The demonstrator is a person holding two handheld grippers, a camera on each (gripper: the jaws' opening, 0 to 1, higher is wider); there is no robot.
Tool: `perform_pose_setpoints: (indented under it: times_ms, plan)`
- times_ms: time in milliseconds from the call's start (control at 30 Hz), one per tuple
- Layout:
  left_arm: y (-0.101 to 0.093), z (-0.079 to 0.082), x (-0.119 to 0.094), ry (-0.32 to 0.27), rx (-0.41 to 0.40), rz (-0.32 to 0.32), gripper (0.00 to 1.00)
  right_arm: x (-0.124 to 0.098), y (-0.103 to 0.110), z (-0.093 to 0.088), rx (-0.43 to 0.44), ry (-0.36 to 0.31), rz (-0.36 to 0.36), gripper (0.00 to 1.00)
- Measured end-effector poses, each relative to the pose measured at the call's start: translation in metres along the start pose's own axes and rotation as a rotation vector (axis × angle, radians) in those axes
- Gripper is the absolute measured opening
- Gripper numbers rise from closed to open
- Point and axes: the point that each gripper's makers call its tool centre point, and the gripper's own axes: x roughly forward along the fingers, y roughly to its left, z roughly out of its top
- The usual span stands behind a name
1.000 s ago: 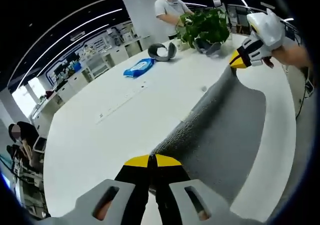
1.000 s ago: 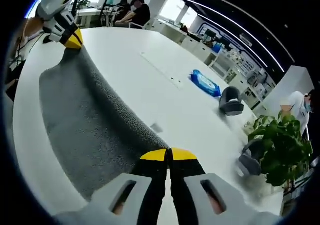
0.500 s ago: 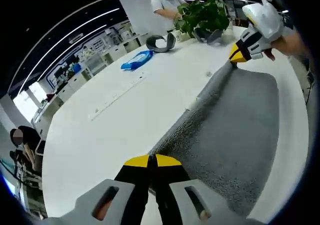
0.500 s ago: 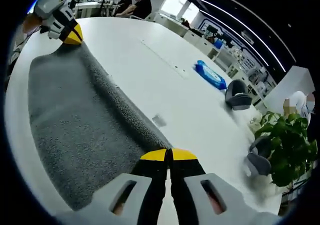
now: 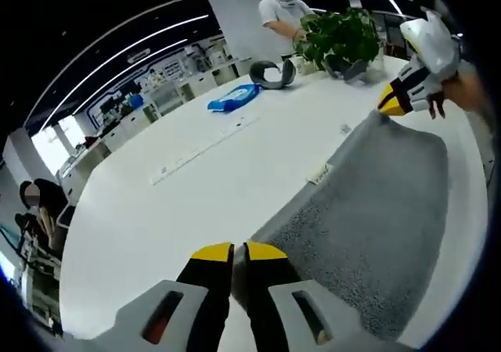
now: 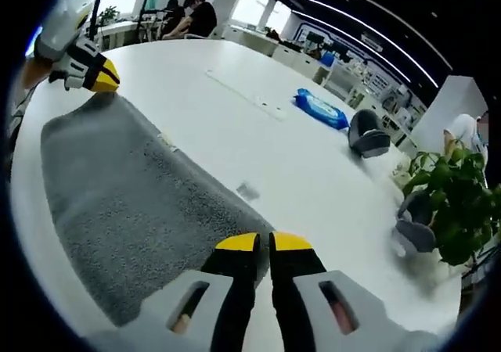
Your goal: Fold the towel on the table until its edges align and the towel forms a compact rectangular stack.
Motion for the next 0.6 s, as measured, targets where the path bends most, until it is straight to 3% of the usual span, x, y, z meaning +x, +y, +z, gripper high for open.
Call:
perform_pose_setpoints:
  times_ms: [100, 267, 367, 600]
  plan:
    - [-0.003, 0.007, -0.002, -0.021, 0.011, -0.019, 0.06, -0.01, 0.003, 0.003, 0.076, -0.029, 0.007, 0.12]
    - [-0.014, 0.008, 0.0, 0.0, 0.009, -0.083, 0.05, -0.031, 0.014, -0.002, 0.147, -0.028, 0.021, 0.05]
    - [-0.026, 0.005, 0.0, 0.019, 0.005, -0.153, 0.05, -0.047, 0.031, -0.013, 0.244, -0.015, 0.039, 0.03]
    - [-0.045, -0.015, 0.004, 0.132, -0.002, -0.229, 0.01, -0.062, 0.058, -0.051, 0.345, 0.103, 0.061, 0.0]
